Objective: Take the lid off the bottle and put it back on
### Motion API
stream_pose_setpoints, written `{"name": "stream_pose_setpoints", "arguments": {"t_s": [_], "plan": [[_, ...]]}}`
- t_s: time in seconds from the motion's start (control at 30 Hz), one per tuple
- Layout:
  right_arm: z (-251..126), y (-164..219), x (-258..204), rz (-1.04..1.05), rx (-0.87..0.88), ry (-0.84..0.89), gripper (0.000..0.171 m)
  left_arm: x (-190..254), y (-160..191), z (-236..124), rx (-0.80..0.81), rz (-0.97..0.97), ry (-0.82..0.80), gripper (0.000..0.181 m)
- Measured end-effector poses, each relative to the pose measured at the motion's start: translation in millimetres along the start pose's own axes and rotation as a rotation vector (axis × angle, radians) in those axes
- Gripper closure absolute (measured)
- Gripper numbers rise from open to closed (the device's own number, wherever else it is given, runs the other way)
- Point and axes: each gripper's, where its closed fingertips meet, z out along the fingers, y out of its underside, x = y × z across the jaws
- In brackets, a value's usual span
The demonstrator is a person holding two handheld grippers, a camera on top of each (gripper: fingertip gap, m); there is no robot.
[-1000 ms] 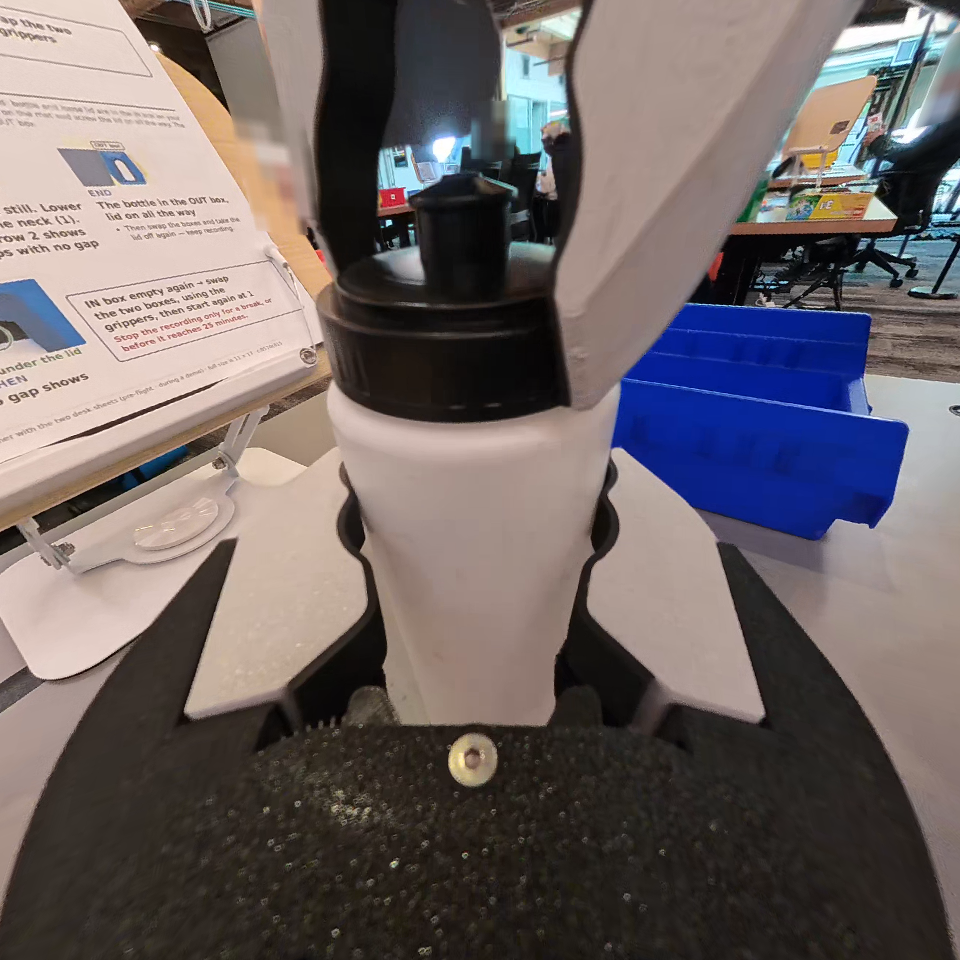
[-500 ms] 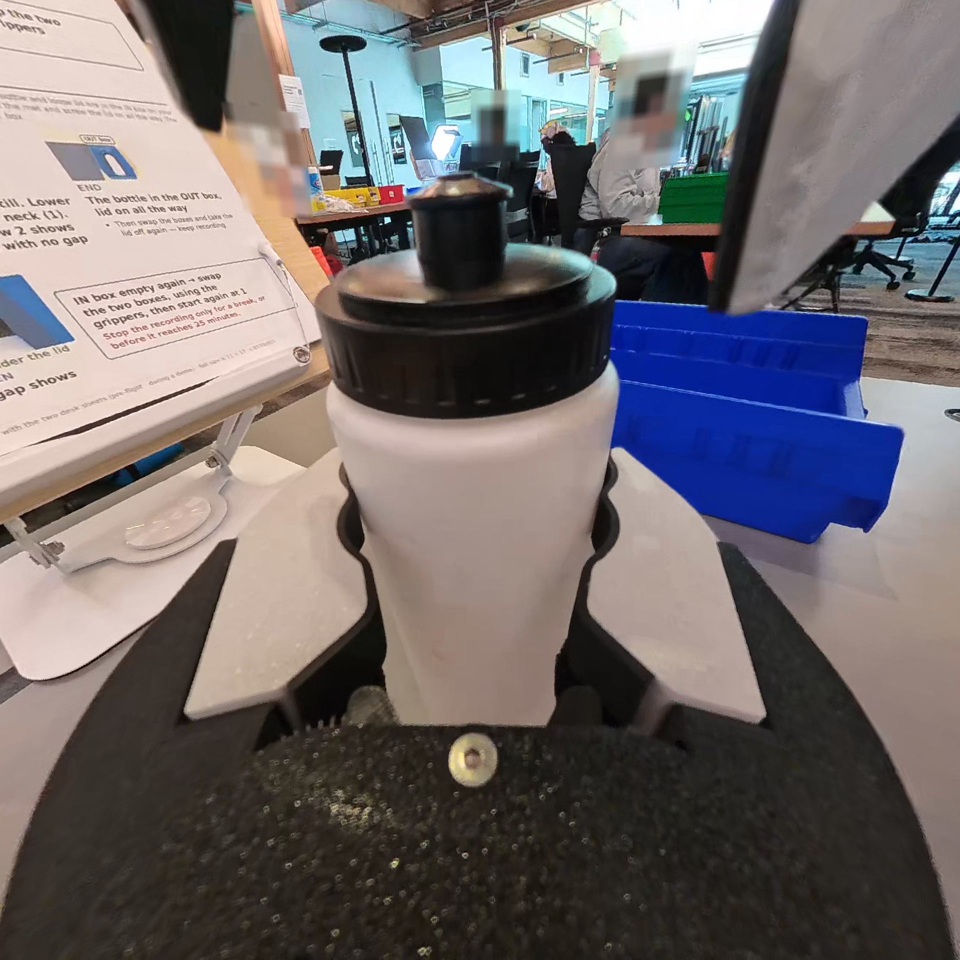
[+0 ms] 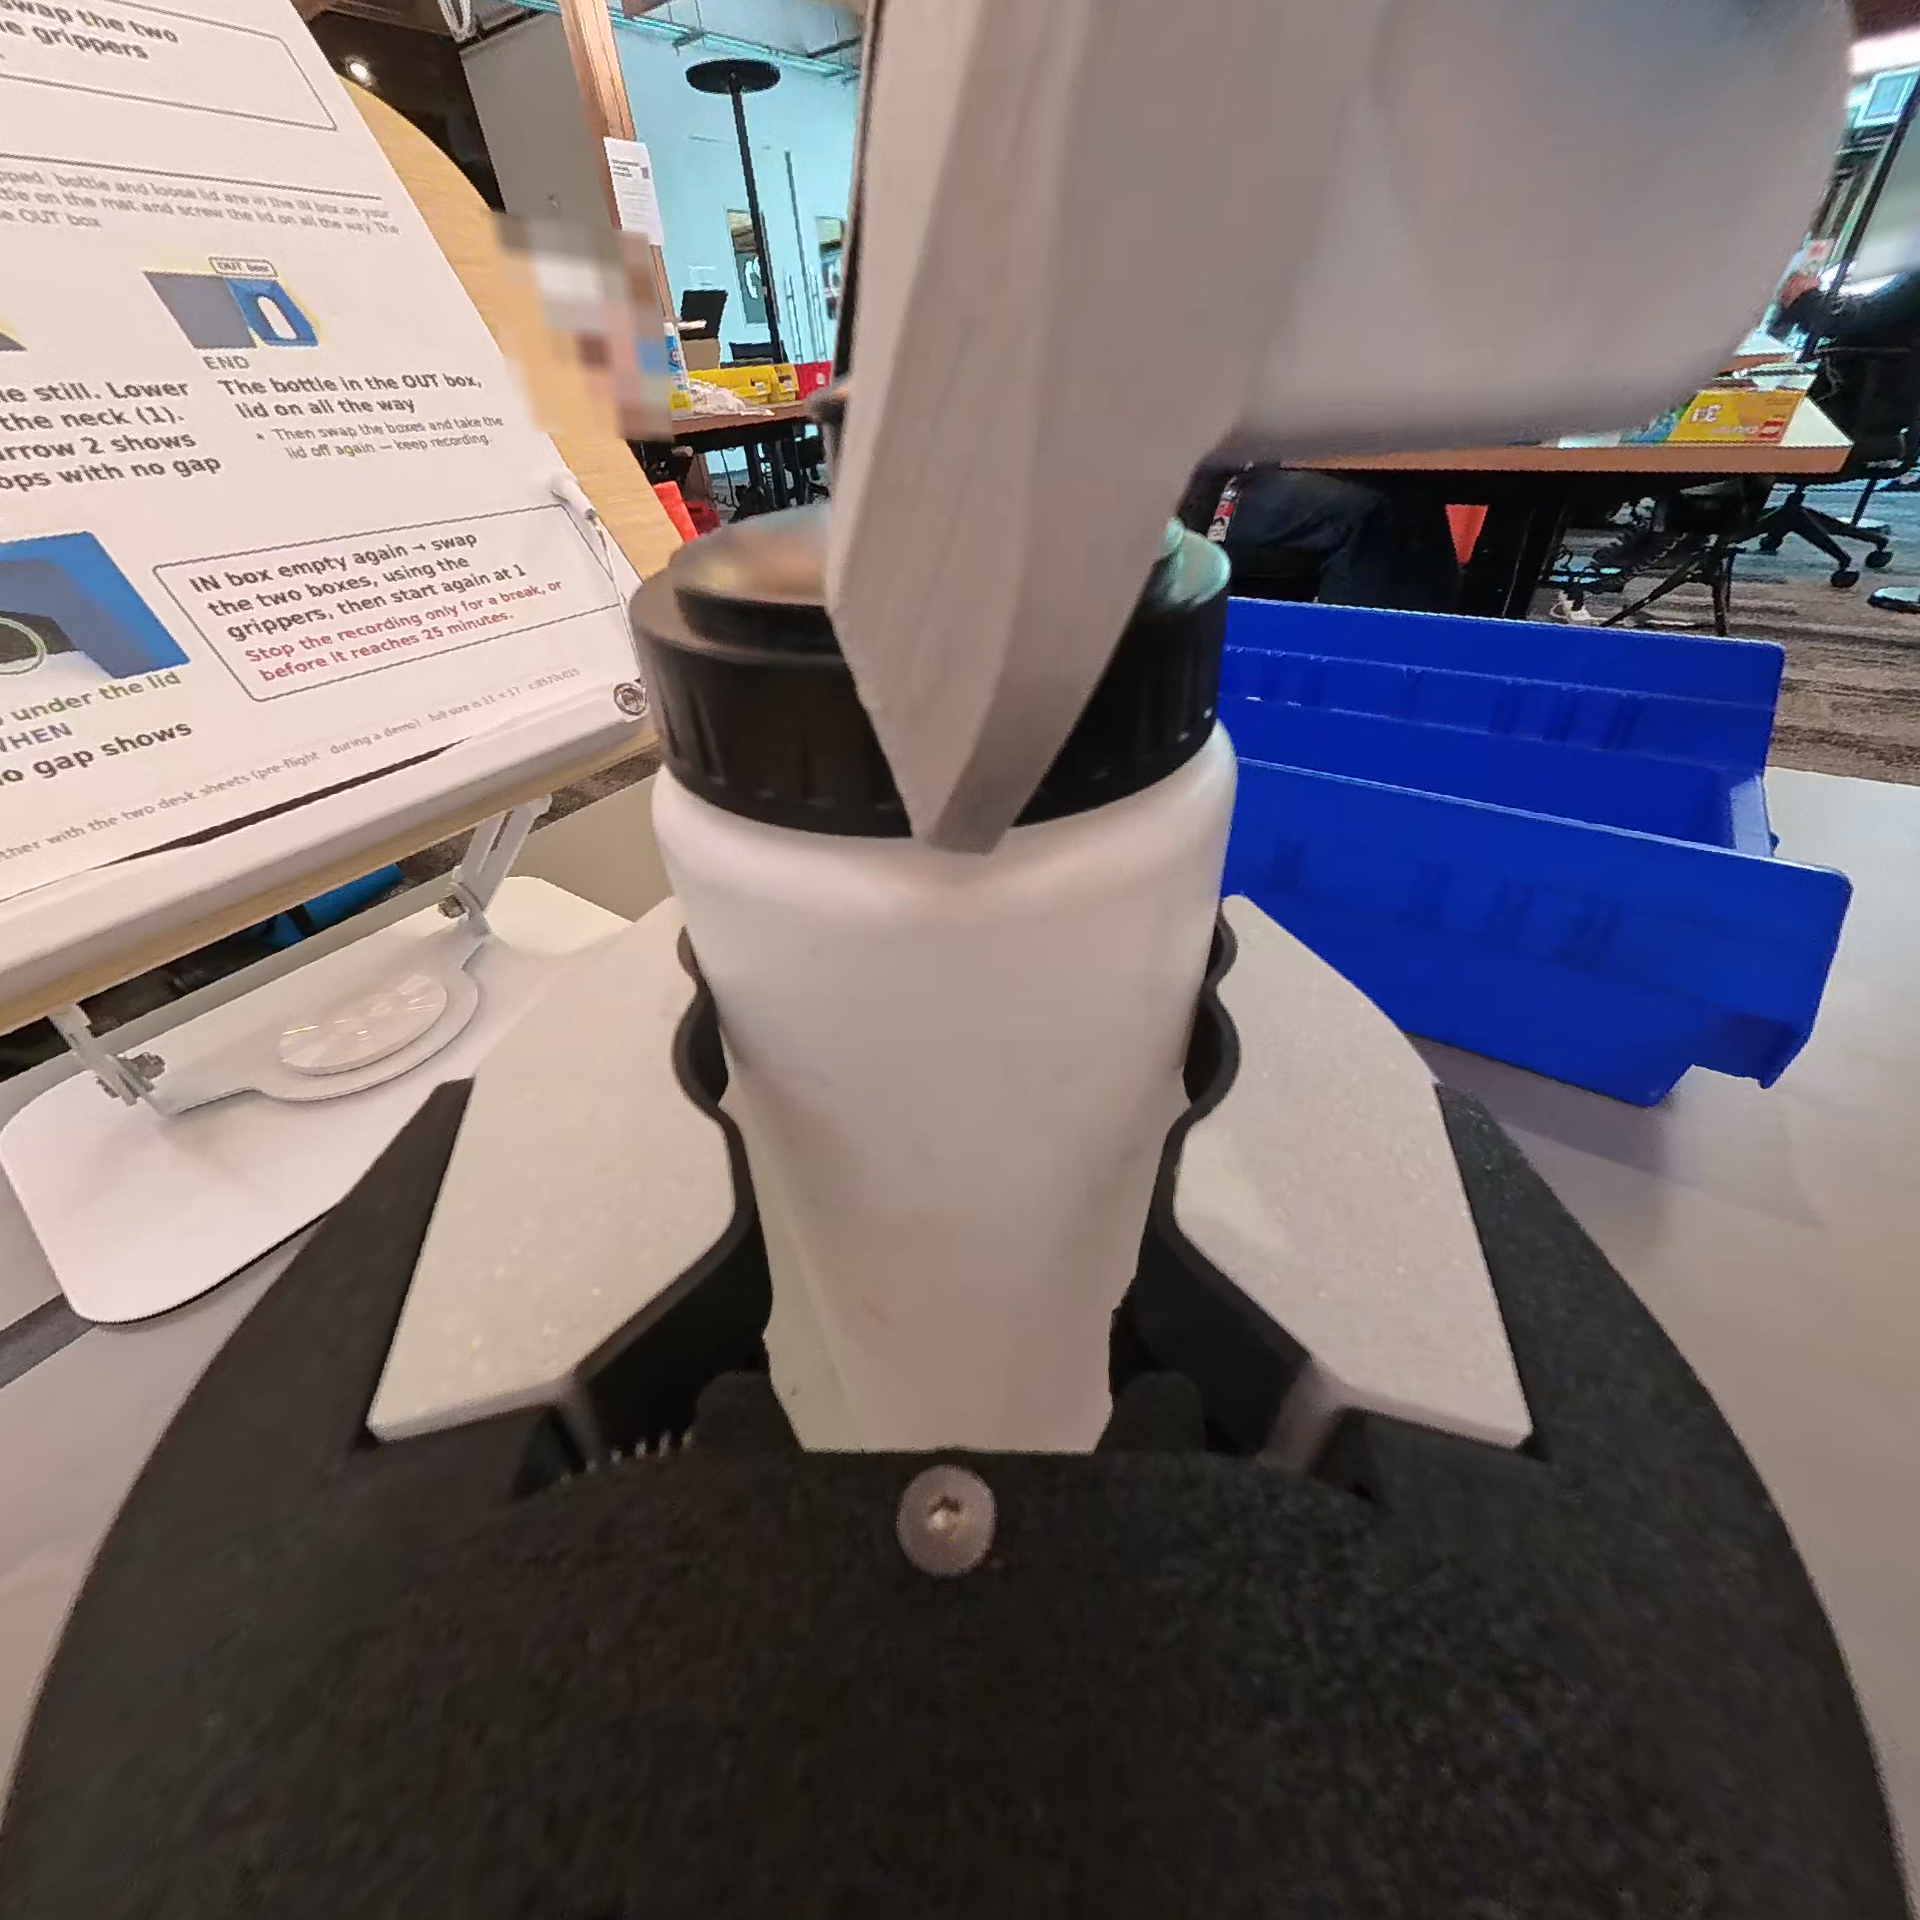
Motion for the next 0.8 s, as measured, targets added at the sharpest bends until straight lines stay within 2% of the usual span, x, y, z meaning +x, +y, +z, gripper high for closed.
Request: {"name": "stream_pose_setpoints", "arguments": {"t_s": [0.07,0.2,0.37,0.63,0.7,0.8], "plan": [[-0.6,0.7,-0.3,-0.045,-0.011,0.016,0.099,0.5,-0.1,-0.3,0.003,0.001,0.003,0.094],[-1.7,1.1,-1.3,-0.277,-0.053,0.004,0.1,1.0,-0.1,-0.8,0.001,0.003,0.008,0.094],[-3.5,0.7,-1.2,-0.715,-0.084,0.007,0.101,1.9,-0.2,-0.4,0.002,0.005,0.017,0.094],[-2.8,0.9,2.5,-1.545,-0.207,0.117,0.101,2.7,-0.2,0.6,0.004,0.004,0.028,0.094],[-2.8,-0.3,2.5,-1.63,-0.231,0.141,0.101,2.7,-0.2,-0.1,0.007,-0.002,0.035,0.094],[-3.0,-0.4,2.5,-1.634,-0.24,0.151,0.101,2.9,-0.1,-0.1,0.004,0.0,0.034,0.094]]}}
